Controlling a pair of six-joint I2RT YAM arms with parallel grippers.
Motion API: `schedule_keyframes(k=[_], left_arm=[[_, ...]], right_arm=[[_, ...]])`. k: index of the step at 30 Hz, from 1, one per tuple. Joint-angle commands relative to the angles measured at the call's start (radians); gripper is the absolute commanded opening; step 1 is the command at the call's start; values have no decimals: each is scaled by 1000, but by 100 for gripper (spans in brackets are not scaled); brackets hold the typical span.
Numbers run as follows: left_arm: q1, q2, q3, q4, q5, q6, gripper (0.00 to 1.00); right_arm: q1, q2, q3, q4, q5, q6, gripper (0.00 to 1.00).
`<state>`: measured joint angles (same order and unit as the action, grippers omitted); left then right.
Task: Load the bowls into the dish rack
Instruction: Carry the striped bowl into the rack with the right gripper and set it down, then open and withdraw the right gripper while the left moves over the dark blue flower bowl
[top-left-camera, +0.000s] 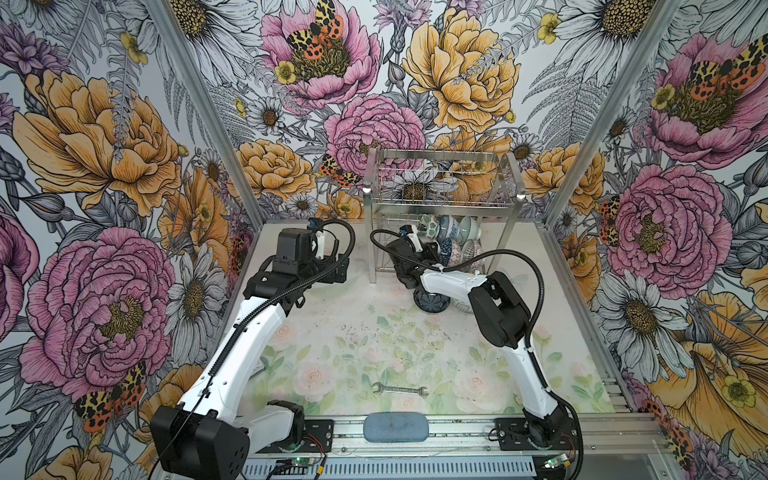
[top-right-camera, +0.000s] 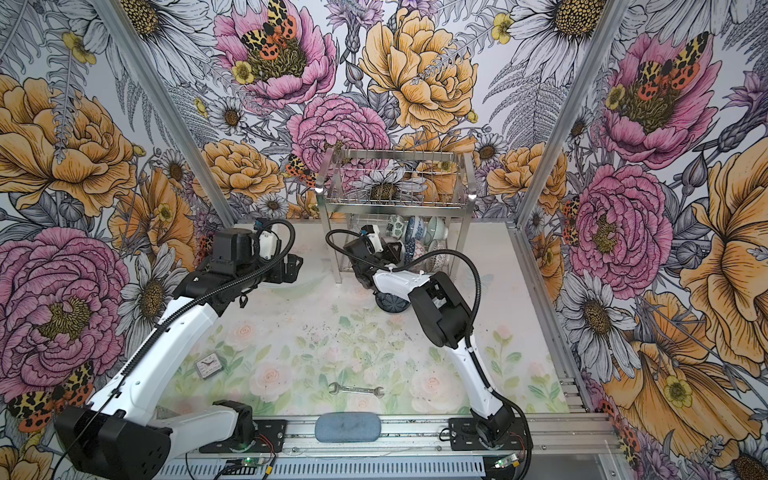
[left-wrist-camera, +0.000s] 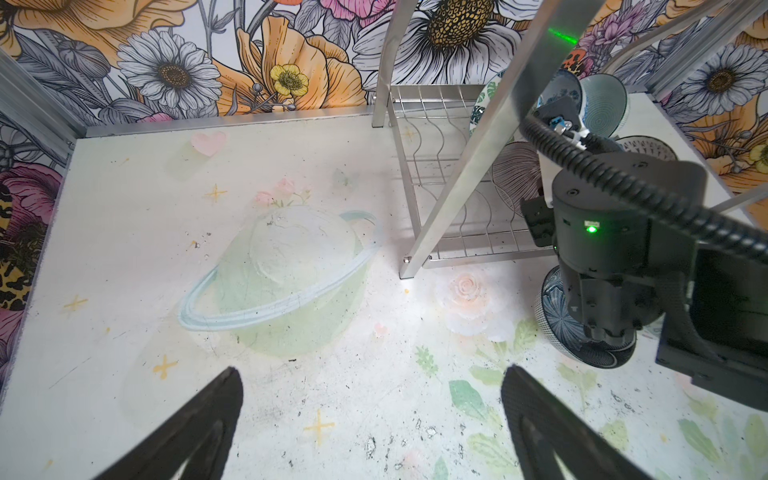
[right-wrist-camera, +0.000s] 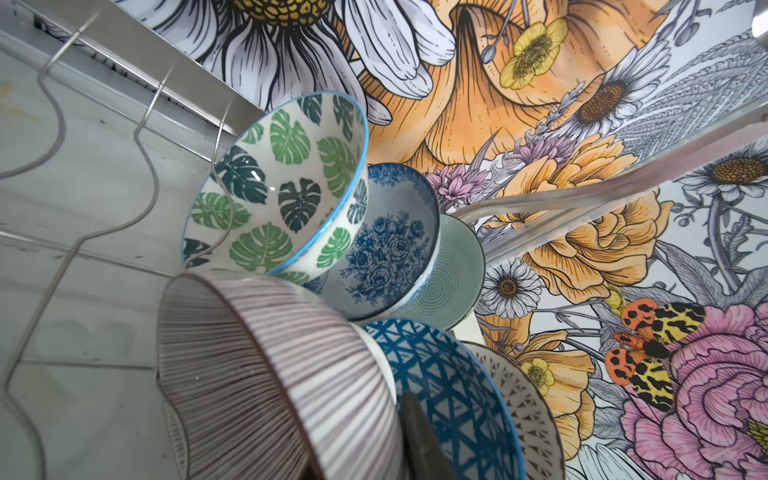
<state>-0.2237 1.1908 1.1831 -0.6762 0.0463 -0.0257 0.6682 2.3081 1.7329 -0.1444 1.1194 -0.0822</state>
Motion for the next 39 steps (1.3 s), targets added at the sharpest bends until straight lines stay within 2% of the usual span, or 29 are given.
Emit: schedule_keyframes(k=[1, 8, 13, 18, 25, 28, 33, 39], left_arm=[[8, -27, -14, 20, 19, 13, 99], [8, -28, -14, 20, 21, 13, 99], [8, -29, -14, 20, 23, 13, 99], [8, -28, -15, 19, 24, 12, 99], [7, -28, -17, 19, 18, 13, 99], [8, -27, -15, 20, 21, 13, 98], [3, -18, -11, 20, 42, 2, 99], [-59, 1, -11, 23, 41, -47, 99]], right_arm=[[6, -63, -19, 14, -35, 30, 25], [5, -109, -50, 13, -59, 33, 35], [7, -154, -77, 12, -88, 39, 46], [8, -202, -111, 13, -125, 34, 66], [11, -313, -213, 27, -271, 55, 95], [16, -377, -291, 63, -350, 46, 100], [30, -501, -437, 130, -461, 12, 100], [35, -648, -581, 135, -533, 14, 100]])
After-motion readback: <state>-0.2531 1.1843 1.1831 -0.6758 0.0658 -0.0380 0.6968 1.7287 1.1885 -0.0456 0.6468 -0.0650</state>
